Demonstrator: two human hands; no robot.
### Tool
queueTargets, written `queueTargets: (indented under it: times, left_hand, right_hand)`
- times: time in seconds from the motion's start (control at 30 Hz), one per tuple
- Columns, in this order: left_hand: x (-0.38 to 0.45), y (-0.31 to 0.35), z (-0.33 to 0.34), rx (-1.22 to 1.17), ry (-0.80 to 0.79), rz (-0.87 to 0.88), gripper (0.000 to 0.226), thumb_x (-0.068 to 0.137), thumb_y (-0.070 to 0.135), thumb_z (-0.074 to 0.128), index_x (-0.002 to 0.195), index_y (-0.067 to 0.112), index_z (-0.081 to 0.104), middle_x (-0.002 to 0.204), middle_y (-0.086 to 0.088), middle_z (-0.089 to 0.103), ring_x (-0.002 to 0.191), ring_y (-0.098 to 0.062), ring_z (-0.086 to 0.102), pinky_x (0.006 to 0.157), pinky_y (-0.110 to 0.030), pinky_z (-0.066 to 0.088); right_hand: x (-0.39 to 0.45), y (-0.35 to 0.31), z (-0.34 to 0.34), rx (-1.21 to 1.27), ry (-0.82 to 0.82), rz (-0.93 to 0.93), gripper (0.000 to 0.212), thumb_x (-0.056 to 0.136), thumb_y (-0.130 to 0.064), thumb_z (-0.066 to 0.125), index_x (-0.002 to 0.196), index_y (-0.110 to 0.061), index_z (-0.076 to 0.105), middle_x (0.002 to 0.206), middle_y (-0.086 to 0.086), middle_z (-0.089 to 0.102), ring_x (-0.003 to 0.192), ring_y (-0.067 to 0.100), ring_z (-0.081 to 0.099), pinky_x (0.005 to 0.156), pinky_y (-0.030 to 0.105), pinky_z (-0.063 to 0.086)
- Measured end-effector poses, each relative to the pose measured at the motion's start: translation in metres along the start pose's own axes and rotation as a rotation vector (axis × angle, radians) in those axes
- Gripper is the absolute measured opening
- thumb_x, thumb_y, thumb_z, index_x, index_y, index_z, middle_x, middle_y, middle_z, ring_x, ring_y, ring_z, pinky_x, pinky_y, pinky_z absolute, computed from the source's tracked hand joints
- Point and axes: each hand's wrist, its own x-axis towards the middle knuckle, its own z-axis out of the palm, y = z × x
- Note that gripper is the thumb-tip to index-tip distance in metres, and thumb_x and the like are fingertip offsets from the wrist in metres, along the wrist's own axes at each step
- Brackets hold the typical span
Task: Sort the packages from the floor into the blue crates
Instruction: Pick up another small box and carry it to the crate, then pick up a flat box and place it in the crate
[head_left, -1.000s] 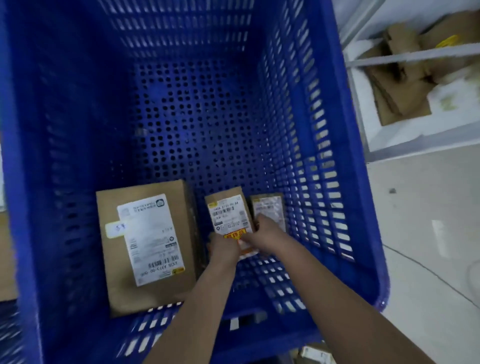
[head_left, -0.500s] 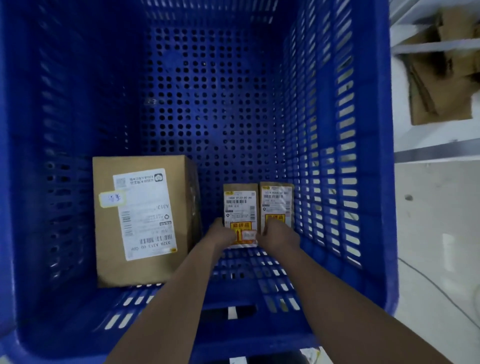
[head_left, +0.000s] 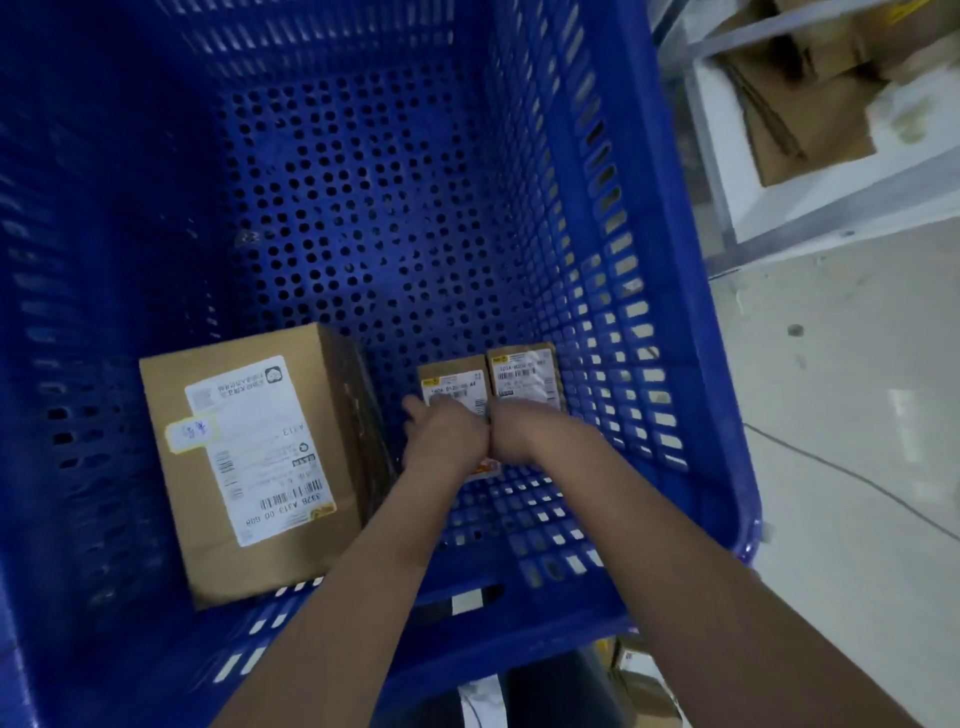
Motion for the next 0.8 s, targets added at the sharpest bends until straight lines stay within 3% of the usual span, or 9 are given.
queueTargets:
  times: [0.13,0.23,0.3,0.4,0.47,0.53,0.67,0.73,0.8]
  left_hand:
    - [-0.043,0.026,-0.031,-0.143,0.165,0.271,0.033,0.099,0.021,0.033,0.124,0.002,0.042,0.135,-0.018,0.03,0.115,-0.034,0.044,0.096,-0.042,0.039]
    - [-0.093,0.056,-0.046,-0.444,0.177,0.529,0.017,0.096,0.014,0.037,0.104,0.011,0.052,0.117,-0.014,0.053,0.087,-0.016,0.053,0.079,-0.034,0.043]
    - [-0.136,0.083,-0.044,-0.525,0.179,0.754,0.014,0.093,0.011,0.041,0.091,0.017,0.053,0.106,-0.009,0.058,0.08,-0.006,0.054,0.078,-0.03,0.048]
    - [-0.195,0.12,-0.019,-0.481,0.058,1.113,0.014,0.089,0.016,0.044,0.082,0.025,0.051,0.099,-0.003,0.056,0.076,0.003,0.056,0.07,-0.017,0.05]
    - [-0.219,0.14,0.016,-0.333,-0.007,1.227,0.009,0.09,0.017,0.045,0.087,0.022,0.052,0.097,0.0,0.054,0.087,-0.009,0.055,0.078,-0.03,0.05]
    - [-0.231,0.153,0.062,-0.112,-0.017,1.259,0.012,0.092,0.018,0.045,0.098,0.015,0.054,0.106,-0.004,0.052,0.098,-0.019,0.054,0.085,-0.039,0.049]
    - [-0.215,0.137,0.166,0.605,-0.078,1.345,0.029,0.093,0.022,0.045,0.116,0.007,0.049,0.126,-0.011,0.038,0.115,-0.027,0.043,0.091,-0.036,0.041]
    - [-0.191,0.124,0.209,0.937,-0.146,1.288,0.036,0.093,0.024,0.042,0.124,0.005,0.044,0.134,-0.015,0.032,0.122,-0.031,0.036,0.097,-0.037,0.037]
    - [-0.164,0.118,0.246,1.16,-0.179,1.152,0.04,0.094,0.024,0.039,0.128,0.002,0.039,0.138,-0.019,0.028,0.127,-0.034,0.031,0.099,-0.04,0.035]
  right_hand:
    - [-0.071,-0.001,-0.023,0.08,0.549,-0.222,0.019,0.089,-0.012,0.05,0.108,-0.009,0.048,0.107,0.01,0.061,0.095,0.028,0.059,0.064,0.032,0.038]
    - [-0.127,0.012,-0.025,0.451,0.902,-0.356,0.024,0.088,-0.013,0.052,0.112,-0.015,0.054,0.101,0.004,0.066,0.089,0.02,0.062,0.07,0.032,0.047]
    - [-0.164,0.027,-0.023,0.747,1.193,-0.43,0.031,0.086,-0.012,0.055,0.116,-0.022,0.058,0.098,-0.005,0.068,0.085,0.01,0.063,0.072,0.025,0.05]
    - [-0.2,0.068,-0.007,1.045,1.568,-0.401,0.028,0.085,0.0,0.055,0.106,-0.02,0.058,0.084,-0.008,0.064,0.072,0.001,0.061,0.064,0.012,0.047]
    - [-0.208,0.106,0.014,1.261,1.667,-0.237,0.024,0.084,0.005,0.053,0.098,-0.015,0.056,0.077,-0.007,0.06,0.064,-0.005,0.059,0.056,0.007,0.044]
    - [-0.201,0.15,0.046,1.361,1.599,-0.003,0.019,0.083,0.005,0.053,0.091,-0.012,0.054,0.07,-0.006,0.057,0.055,-0.009,0.055,0.05,0.004,0.038]
    - [-0.166,0.229,0.136,1.397,1.177,0.363,0.015,0.084,0.0,0.052,0.083,-0.015,0.05,0.07,-0.003,0.056,0.058,0.002,0.051,0.055,0.009,0.04]
    - [-0.14,0.26,0.189,1.578,0.95,0.477,0.01,0.088,-0.007,0.052,0.098,-0.008,0.053,0.078,0.007,0.063,0.063,0.014,0.056,0.062,0.018,0.047]
    - [-0.118,0.282,0.241,1.858,0.738,0.535,0.023,0.092,-0.014,0.052,0.111,0.0,0.052,0.081,0.01,0.063,0.065,0.019,0.059,0.063,0.028,0.05]
